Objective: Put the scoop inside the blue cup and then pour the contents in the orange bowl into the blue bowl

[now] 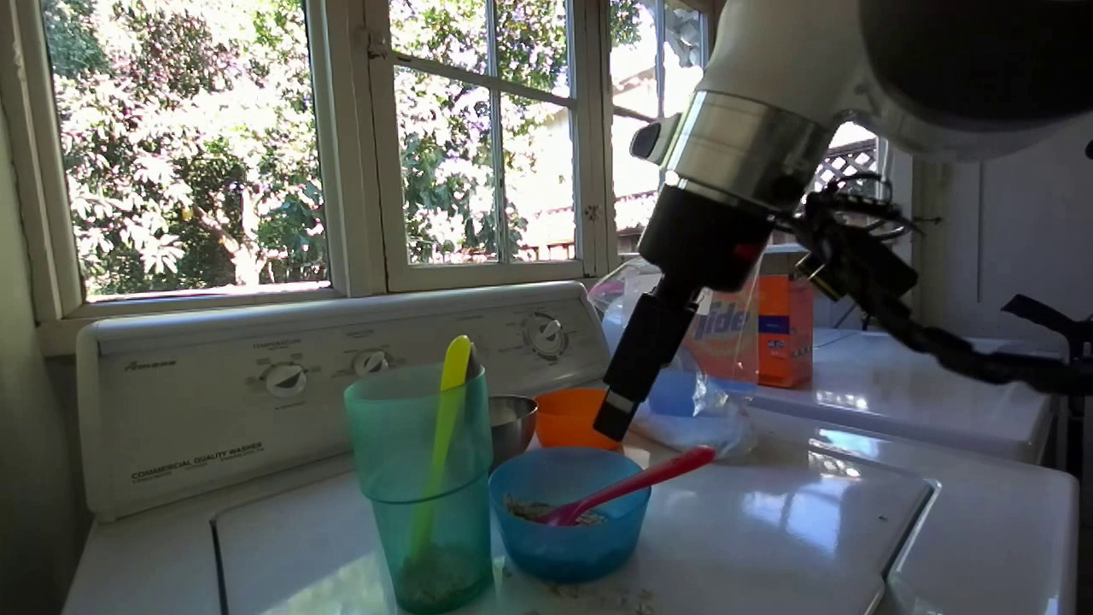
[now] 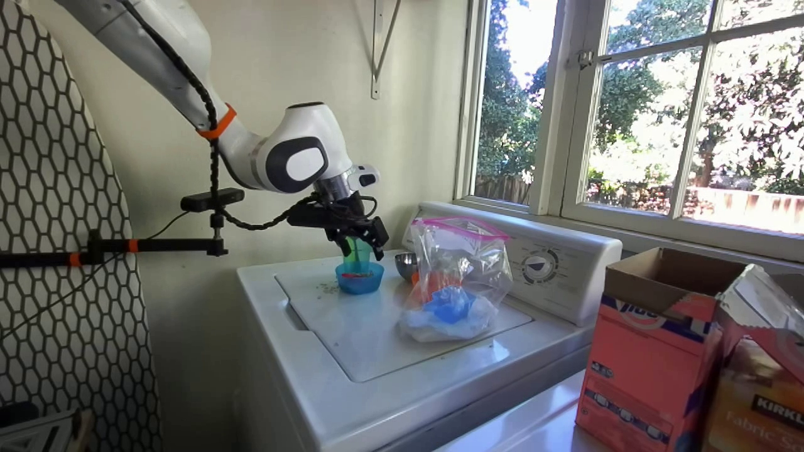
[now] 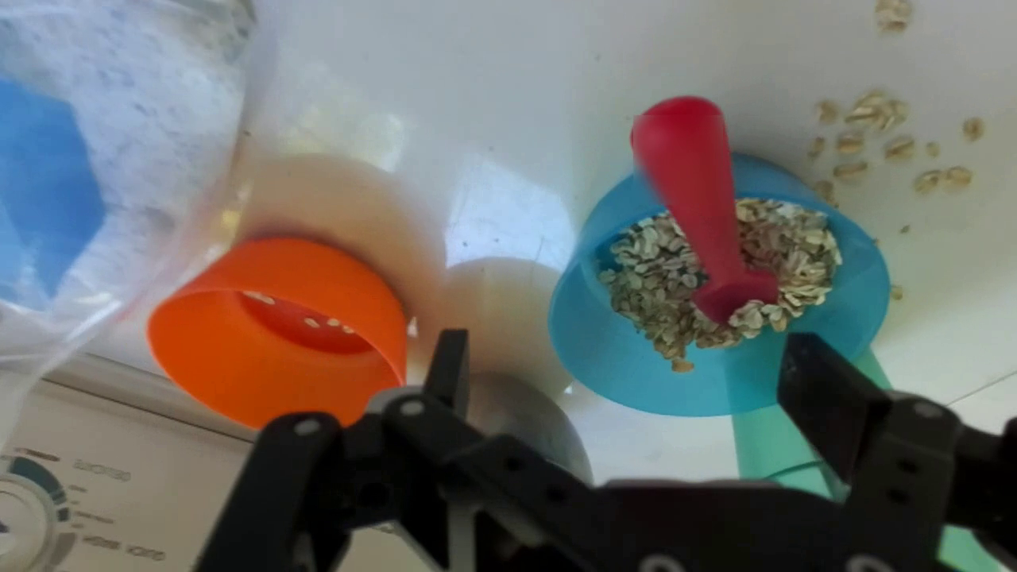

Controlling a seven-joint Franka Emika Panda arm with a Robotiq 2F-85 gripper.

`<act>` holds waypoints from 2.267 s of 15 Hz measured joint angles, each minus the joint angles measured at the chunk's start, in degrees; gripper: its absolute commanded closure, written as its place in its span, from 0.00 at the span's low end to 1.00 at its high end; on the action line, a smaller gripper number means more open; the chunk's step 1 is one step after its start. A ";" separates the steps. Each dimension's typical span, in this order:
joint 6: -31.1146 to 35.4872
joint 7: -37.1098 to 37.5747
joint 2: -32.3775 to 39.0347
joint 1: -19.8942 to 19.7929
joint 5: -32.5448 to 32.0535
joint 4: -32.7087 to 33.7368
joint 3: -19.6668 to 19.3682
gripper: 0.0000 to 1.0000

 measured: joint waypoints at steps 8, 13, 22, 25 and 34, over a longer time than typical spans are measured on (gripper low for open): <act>-6.80 -33.58 4.64 -1.69 24.91 9.85 7.53 0.00; -14.47 -45.32 3.64 -4.11 29.38 12.50 2.90 0.00; -26.66 -50.79 3.61 -3.43 20.36 12.68 -0.05 0.00; -29.51 -52.12 3.23 -3.24 17.59 12.62 -0.26 0.00; -26.52 -48.12 3.12 -2.81 11.47 9.22 -0.38 0.02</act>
